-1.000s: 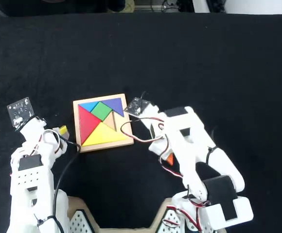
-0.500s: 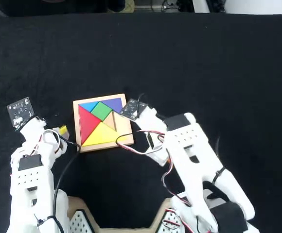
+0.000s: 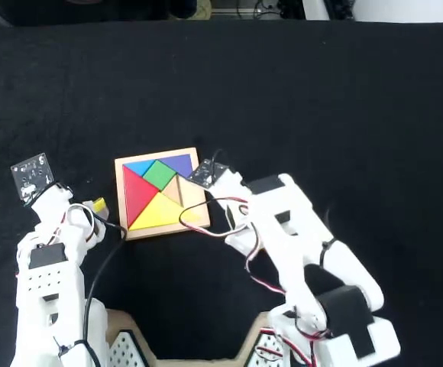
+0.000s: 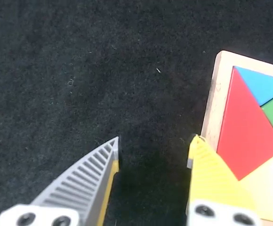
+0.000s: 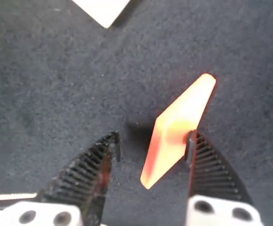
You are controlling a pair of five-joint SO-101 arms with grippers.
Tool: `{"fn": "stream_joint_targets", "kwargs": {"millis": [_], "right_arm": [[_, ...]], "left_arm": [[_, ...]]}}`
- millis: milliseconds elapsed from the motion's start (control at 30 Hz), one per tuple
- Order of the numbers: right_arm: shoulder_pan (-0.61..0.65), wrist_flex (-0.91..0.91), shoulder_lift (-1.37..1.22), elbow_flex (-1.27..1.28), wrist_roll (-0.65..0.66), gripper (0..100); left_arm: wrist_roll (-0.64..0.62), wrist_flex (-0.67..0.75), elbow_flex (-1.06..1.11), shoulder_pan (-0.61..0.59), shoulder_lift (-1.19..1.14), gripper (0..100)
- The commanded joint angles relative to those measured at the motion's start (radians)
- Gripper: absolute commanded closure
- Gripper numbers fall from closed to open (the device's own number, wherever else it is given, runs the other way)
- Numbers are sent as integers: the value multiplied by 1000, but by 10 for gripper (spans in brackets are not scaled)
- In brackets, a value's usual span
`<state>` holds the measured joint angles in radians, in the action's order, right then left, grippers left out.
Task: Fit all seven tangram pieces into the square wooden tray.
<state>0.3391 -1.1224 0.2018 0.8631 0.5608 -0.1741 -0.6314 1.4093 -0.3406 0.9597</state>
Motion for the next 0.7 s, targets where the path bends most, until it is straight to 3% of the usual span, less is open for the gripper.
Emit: {"fn": "stream_joint_targets", "kwargs": {"millis": [0,400,667], "right_arm": [[-15,11,-10,-28,-2,780],[-14,48,-77,-42,0,780],[-8,-101,90,-107,-8,780]], "left_arm": [[12,5,-16,13,17,755],[12,5,-15,13,17,755],[12,5,-16,13,17,755]]}}
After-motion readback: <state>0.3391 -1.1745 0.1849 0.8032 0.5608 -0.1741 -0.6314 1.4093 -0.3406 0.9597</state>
